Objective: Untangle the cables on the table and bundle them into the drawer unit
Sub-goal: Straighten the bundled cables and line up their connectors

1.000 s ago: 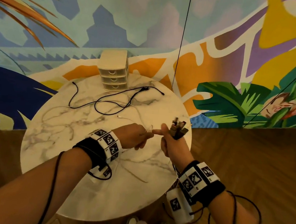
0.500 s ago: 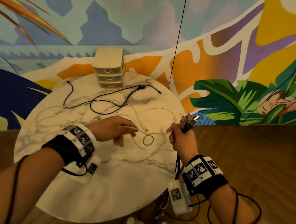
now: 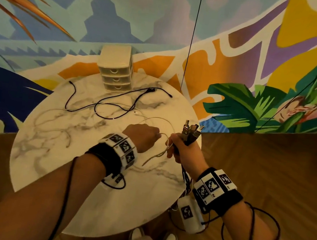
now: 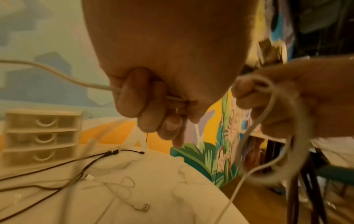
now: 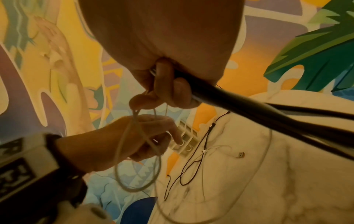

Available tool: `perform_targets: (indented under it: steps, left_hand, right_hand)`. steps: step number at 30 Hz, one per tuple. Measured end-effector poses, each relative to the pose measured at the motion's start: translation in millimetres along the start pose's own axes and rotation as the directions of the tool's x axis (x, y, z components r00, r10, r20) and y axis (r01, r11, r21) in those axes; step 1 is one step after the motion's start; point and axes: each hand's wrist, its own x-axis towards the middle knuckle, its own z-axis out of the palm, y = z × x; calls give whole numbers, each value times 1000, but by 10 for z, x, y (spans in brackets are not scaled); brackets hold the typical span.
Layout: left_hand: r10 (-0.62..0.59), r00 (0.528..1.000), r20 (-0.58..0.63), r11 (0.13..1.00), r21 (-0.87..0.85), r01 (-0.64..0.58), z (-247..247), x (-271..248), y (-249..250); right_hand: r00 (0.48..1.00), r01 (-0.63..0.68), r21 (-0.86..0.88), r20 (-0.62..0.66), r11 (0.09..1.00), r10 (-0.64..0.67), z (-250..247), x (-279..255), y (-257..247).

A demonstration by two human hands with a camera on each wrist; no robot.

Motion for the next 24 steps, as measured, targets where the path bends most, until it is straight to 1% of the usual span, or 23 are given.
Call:
perform_targets:
  steps: [1, 3, 4, 6, 7, 8, 10, 11, 12, 13, 14, 15, 16, 17, 18, 19, 20, 21, 23, 24]
  left_hand:
    - [-1, 1000, 8, 996, 89, 0, -8, 46, 71]
    - [3, 999, 50, 971, 237, -15, 24, 100, 153]
    - [14, 996, 85, 960, 277, -37, 93, 111, 142]
    - [52, 980, 192, 935, 337, -115, 241, 112, 67]
    - [69, 966, 251, 925, 347, -156, 300, 100, 21]
    - [80, 948, 309, 930, 320, -183, 348, 83, -24]
    - [103, 897, 430, 957, 203, -207, 377, -11, -40]
    - [132, 877, 462, 961, 157, -227, 380, -68, -28]
    - [159, 870, 467, 962, 125, -243, 389, -129, -5]
    - [176, 874, 454, 965, 96, -244, 378, -186, 16]
    - [180, 898, 401, 976, 39, -213, 362, -217, 32]
    - [170, 936, 308, 985, -72, -155, 319, -223, 56]
    - [139, 975, 173, 972, -215, -100, 283, -189, 67]
    - [106, 994, 20, 937, -337, -93, 254, -139, 78]
    - [85, 991, -103, 903, -413, -120, 222, -92, 96]
    - [75, 983, -169, 865, -479, -149, 202, -69, 113]
    - [75, 977, -201, 822, -542, -175, 208, -63, 123]
    - [76, 975, -208, 776, -601, -189, 219, -63, 129]
    - [40, 975, -216, 695, -695, -183, 232, -74, 112]
    - [35, 975, -219, 669, -720, -185, 228, -72, 95]
  right_hand:
    - [1000, 3, 12, 0, 1000, -3, 0, -5, -7]
    - [998, 12, 16, -58, 1000, -11, -39, 7, -2]
    - [995, 18, 17, -98, 1000, -17, -76, 17, 6]
    - [987, 33, 24, -155, 999, -29, -166, 30, 18]
    - [983, 41, 28, -179, 999, -35, -218, 34, 22]
    - [977, 48, 33, -207, 998, -40, -268, 41, 32]
    - [959, 45, 51, -281, 998, -29, -349, 68, 52]
    - [948, 37, 74, -317, 997, -12, -378, 84, 58]
    - [941, 31, 105, -338, 994, 7, -404, 102, 70]
    - [943, 28, 136, -332, 990, 19, -405, 108, 67]
    - [953, 23, 154, -302, 988, 25, -385, 111, 69]
    - [967, 17, 153, -255, 988, 23, -340, 110, 64]
    - [976, 17, 141, -216, 990, 14, -286, 111, 60]
    - [982, 21, 127, -190, 992, 3, -230, 108, 57]
    - [983, 30, 117, -182, 993, -8, -189, 111, 56]
    - [982, 37, 107, -187, 994, -16, -163, 120, 57]
    - [981, 43, 93, -195, 995, -24, -146, 137, 69]
    - [979, 52, 73, -202, 996, -36, -147, 150, 79]
    - [980, 67, 32, -192, 997, -60, -157, 159, 108]
    - [980, 73, 19, -185, 997, -68, -160, 160, 119]
